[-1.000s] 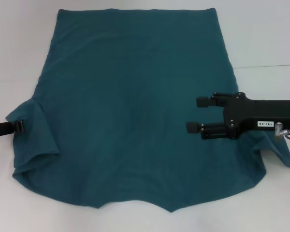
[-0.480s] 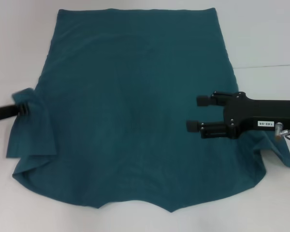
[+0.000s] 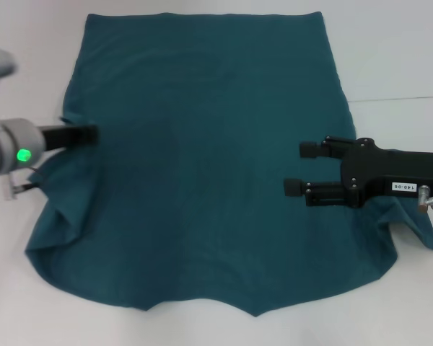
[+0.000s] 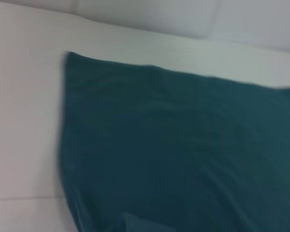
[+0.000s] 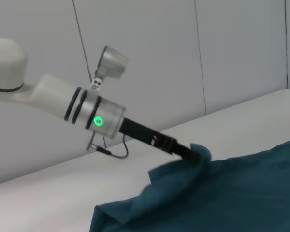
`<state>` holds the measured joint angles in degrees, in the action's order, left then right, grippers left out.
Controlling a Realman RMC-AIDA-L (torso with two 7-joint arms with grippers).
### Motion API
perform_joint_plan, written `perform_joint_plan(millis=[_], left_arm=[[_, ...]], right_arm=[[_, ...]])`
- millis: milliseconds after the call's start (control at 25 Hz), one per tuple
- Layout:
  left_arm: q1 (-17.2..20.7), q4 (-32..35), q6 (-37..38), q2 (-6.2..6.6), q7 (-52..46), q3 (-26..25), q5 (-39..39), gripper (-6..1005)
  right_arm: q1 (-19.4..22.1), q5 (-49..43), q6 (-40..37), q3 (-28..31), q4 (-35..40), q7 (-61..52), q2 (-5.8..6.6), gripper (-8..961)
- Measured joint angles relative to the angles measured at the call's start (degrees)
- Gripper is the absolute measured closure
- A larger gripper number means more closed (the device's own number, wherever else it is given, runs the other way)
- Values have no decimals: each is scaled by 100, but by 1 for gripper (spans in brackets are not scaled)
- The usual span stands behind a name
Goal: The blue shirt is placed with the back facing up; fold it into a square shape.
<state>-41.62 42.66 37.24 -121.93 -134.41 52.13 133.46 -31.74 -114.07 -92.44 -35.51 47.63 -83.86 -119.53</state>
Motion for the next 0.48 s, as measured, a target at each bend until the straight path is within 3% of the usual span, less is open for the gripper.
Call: perform_joint_plan(millis=[120, 480], left_arm=[[-86, -28, -109, -129, 3, 702, 210, 950], [-147, 34, -365, -211, -34, 1381, 956, 897]], right_arm=[[1, 3, -1, 0, 0, 22, 0, 47], [6, 3, -3, 0, 0, 52, 0, 51]])
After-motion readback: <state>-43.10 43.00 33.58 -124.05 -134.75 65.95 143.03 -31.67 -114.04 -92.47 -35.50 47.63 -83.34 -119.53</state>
